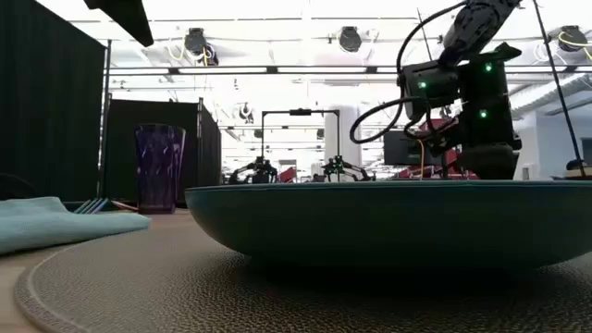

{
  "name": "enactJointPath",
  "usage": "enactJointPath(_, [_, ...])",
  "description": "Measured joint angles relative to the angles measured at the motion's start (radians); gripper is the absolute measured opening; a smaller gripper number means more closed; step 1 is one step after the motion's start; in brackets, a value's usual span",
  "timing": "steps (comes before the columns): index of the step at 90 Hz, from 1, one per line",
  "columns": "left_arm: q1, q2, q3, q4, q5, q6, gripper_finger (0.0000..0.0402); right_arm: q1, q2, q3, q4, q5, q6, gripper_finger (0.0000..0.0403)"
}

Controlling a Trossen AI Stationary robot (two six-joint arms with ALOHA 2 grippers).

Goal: Set table place
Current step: Move the blue knife from the top of the gray mat

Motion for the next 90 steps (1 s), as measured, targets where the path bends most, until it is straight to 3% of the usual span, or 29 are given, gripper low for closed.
enactJointPath(28, [0.0,0.0,0.0,-0.001,0.0,0.001,0.0,-0.012,0.0,-0.031,0.006,-0.039,-0.001,0.0118])
enactJointPath(59, [0.0,0.0,0.0,-0.001,0.0,0.001,0.0,-0.012,-0.001,-0.031,0.014,-0.074,0.008,0.0006])
enactJointPath(90, [0.0,0.0,0.0,-0.001,0.0,0.0,0.0,-0.013,-0.005,-0.055,0.064,-0.111,0.028,0.0031])
